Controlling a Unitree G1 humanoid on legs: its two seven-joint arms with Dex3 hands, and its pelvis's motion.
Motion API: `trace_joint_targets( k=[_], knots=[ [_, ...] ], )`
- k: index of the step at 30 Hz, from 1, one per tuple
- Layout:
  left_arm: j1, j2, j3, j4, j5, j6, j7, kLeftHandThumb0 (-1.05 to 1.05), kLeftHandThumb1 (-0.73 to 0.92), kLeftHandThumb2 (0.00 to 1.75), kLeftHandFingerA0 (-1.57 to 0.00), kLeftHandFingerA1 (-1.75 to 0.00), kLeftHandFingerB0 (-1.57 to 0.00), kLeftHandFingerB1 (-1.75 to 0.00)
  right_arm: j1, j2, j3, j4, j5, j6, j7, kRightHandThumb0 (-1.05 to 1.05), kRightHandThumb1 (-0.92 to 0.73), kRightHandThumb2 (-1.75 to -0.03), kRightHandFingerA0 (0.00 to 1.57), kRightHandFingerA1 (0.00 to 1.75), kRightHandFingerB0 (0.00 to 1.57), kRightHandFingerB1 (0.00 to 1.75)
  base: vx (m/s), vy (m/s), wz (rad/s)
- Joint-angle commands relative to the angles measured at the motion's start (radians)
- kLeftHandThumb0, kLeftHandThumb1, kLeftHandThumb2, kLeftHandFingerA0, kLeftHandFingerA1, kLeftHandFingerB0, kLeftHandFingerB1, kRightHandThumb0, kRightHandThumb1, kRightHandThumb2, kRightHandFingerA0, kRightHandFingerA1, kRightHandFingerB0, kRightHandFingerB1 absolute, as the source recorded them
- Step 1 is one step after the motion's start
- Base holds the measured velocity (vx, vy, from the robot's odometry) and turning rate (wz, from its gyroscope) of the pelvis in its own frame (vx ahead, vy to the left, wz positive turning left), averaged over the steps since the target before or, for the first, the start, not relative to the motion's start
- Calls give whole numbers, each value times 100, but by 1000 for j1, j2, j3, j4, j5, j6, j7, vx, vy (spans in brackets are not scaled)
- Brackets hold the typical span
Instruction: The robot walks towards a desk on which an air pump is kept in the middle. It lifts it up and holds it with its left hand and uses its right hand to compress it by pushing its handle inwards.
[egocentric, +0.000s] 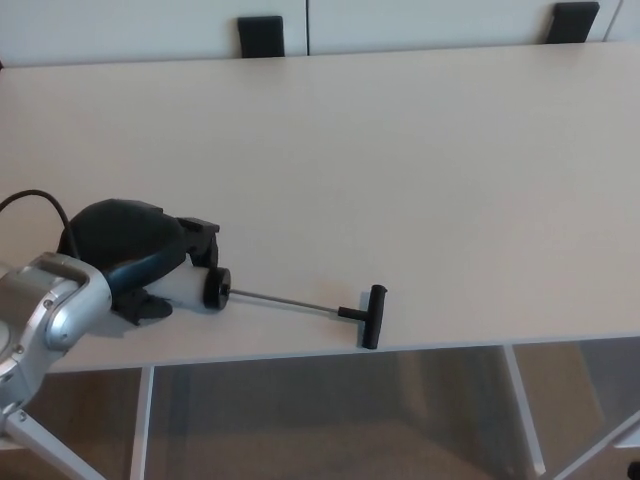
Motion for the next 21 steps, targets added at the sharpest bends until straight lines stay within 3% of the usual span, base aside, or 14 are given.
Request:
trace_joint_targets(
  k=[1,4,5,7,8,10,11,14,16,18,19,21],
  knots=[
    [-11,15,41,1,-9,-37,10,-17,69,61,-82,-153,-52,-126,300,60,-138,-298,133,-393,224,-41,-62,-58,52,40,37,33,0,0,0],
    [-12,-6,53,1,-39,-38,-2,-11,69,57,-85,-160,-49,-131,332,111,-217,-402,224,-506,237,-46,-64,-59,51,39,35,32,0,0,0],
    [-10,-15,62,1,-53,-44,10,2,80,47,-55,-170,-43,-154,308,132,-239,-451,248,-550,207,-43,-64,-59,53,38,36,33,0,0,0],
    [-9,-21,68,2,-61,-48,19,2,80,47,-55,-170,-43,-154,290,146,-253,-484,265,-578,187,-43,-64,-59,53,38,36,33,0,0,0],
    [-8,-28,75,3,-71,-55,30,-2,73,59,-70,-155,-51,-148,264,155,-262,-507,281,-595,165,-42,-65,-60,53,38,35,33,0,0,0],
    [-6,-36,82,4,-79,-61,40,-2,73,59,-70,-155,-51,-148,241,163,-272,-525,296,-606,150,-42,-65,-60,53,38,35,33,0,0,0],
    [-7,-41,94,12,-100,-74,39,2,80,56,-90,-114,-61,-152,197,156,-276,-561,307,-596,108,-41,-67,-60,53,40,34,35,0,0,0],
    [-8,-46,109,21,-124,-89,37,2,80,56,-90,-114,-61,-152,147,148,-282,-605,320,-582,59,-41,-67,-60,53,40,34,35,0,0,0],
    [-3,-51,124,30,-130,-104,61,-1,74,57,-87,-124,-55,-156,66,142,-276,-631,267,-548,-12,-46,-66,-60,57,42,37,35,0,0,0],
    [2,-64,142,38,-151,-127,83,-13,80,65,-89,-124,-63,-154,-73,126,-239,-628,178,-477,-90,-46,-66,-60,58,41,35,35,0,0,0],
    [4,-71,151,21,-162,-126,79,-11,80,70,-78,-159,-64,-150,-161,111,-203,-620,140,-420,-127,-49,-68,-61,56,43,35,34,0,0,0],
    [5,-80,162,1,-171,-123,72,-11,80,70,-78,-159,-64,-150,-251,98,-168,-614,105,-357,-162,-49,-68,-61,56,43,35,34,0,0,0]
  ],
)
